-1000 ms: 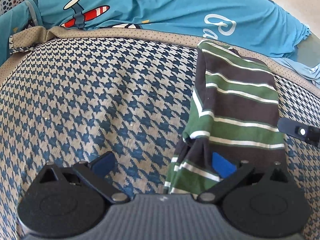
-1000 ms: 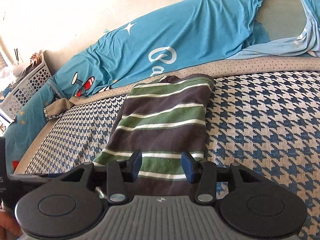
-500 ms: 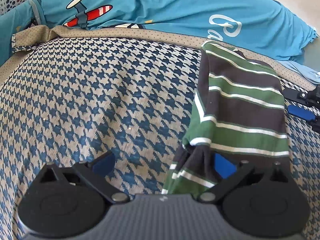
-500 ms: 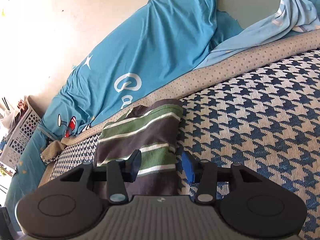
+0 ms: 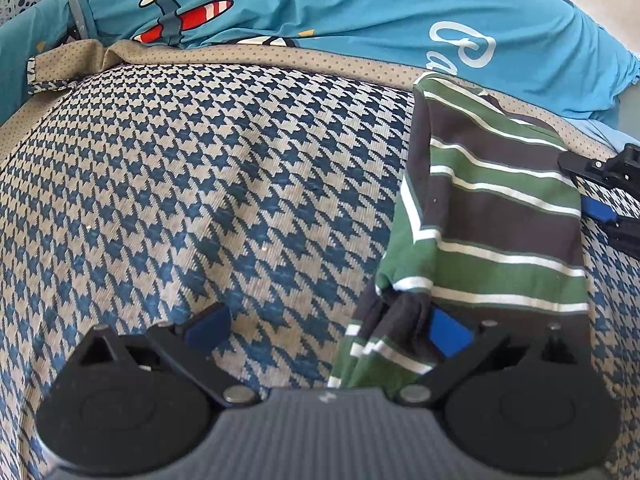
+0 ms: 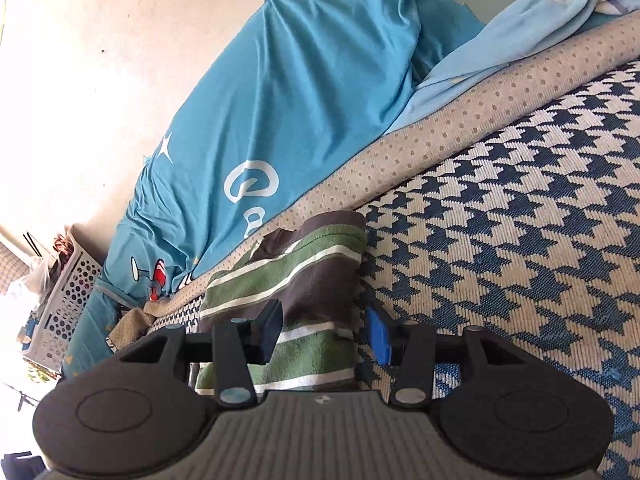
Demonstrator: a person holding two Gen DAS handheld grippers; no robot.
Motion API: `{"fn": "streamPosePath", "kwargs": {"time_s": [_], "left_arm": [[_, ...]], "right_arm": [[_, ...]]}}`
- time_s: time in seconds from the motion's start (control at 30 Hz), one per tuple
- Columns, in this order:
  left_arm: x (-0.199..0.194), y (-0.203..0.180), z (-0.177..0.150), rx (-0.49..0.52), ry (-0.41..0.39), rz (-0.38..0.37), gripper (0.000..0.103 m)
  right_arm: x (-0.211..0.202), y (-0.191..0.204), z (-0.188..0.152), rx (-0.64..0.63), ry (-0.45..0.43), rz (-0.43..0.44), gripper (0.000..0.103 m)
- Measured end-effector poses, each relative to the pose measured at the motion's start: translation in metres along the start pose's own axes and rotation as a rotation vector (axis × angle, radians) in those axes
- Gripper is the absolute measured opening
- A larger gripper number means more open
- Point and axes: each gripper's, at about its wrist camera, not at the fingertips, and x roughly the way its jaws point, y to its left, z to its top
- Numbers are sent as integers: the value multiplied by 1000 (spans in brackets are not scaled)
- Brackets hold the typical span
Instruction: Fold clothes
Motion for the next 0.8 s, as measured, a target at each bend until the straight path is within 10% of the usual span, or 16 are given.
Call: {"fn": "streamPosePath", "kwargs": {"time_s": [0.57, 0.8], "left_arm": [[3, -5, -1, 26, -6, 20, 103], [3, -6, -1, 32, -10, 26, 103]], "right_arm": [[29, -2, 2, -57, 28, 114, 23], [28, 18, -4, -97, -6, -5, 8]]}}
